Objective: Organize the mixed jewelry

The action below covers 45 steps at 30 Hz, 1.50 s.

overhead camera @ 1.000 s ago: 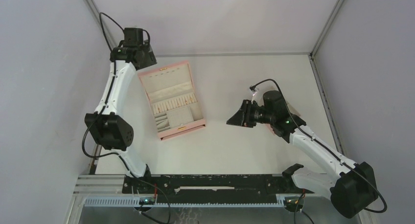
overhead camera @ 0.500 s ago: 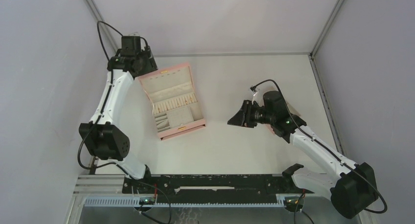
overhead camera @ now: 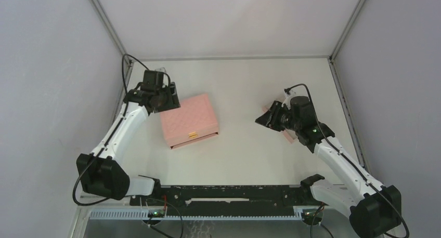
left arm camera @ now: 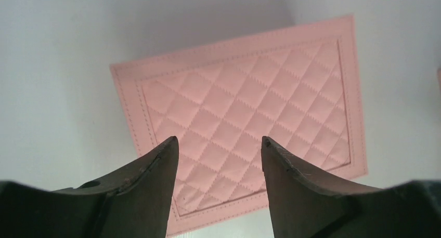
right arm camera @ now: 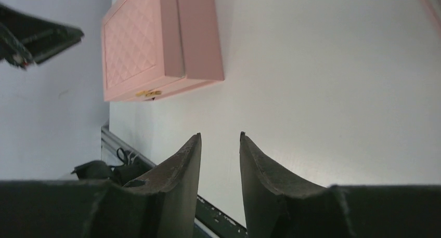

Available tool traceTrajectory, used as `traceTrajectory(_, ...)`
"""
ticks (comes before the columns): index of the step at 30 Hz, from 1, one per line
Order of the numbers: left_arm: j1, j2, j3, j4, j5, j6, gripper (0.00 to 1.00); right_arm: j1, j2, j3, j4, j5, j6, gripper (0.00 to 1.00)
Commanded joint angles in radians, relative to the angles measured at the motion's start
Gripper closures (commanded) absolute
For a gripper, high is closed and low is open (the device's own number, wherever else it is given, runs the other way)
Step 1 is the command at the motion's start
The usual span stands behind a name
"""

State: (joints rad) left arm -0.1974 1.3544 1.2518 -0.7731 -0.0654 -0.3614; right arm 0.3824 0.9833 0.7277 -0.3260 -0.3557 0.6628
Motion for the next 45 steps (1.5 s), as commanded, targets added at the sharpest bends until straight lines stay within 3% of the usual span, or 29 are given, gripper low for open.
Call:
traceTrajectory(1,-0.053,-0.106,-0.099,0.030,0.038,-0.037,0.35,-0.027,-0.039,0.037,-0.027,0.108,0.010,0.58)
traceTrajectory(10,-0.095,-0.152,-0.174,0.048,-0.019,-0.021,0.37,-0.048,-0.030,0.091,-0.146,0.198,-0.031,0.53)
traceTrajectory(20,-0.220,-0.132,-0.057,0.033,-0.134,-0.050,0.42,-0.051,-0.055,0.093,-0.159,0.220,-0.037,0.54)
traceTrajectory(24,-0.231,-0.139,-0.066,0.016,-0.178,-0.061,0.41,-0.051,-0.028,0.134,-0.280,0.424,-0.053,0.52)
traceTrajectory(29,-0.231,-0.187,-0.095,0.010,-0.243,-0.088,0.38,-0.111,0.128,0.213,-0.475,0.696,0.032,0.49)
traceTrajectory(32,-0.227,-0.206,-0.101,-0.030,-0.326,-0.105,0.36,-0.261,0.175,0.187,-0.480,0.637,0.091,0.47)
traceTrajectory(35,-0.200,-0.226,-0.127,-0.035,-0.322,-0.106,0.35,-0.364,0.196,0.137,-0.410,0.540,0.091,0.46)
traceTrajectory(45,-0.244,-0.210,-0.196,-0.006,-0.216,-0.090,0.38,-0.373,0.318,0.167,-0.319,0.485,0.061,0.49)
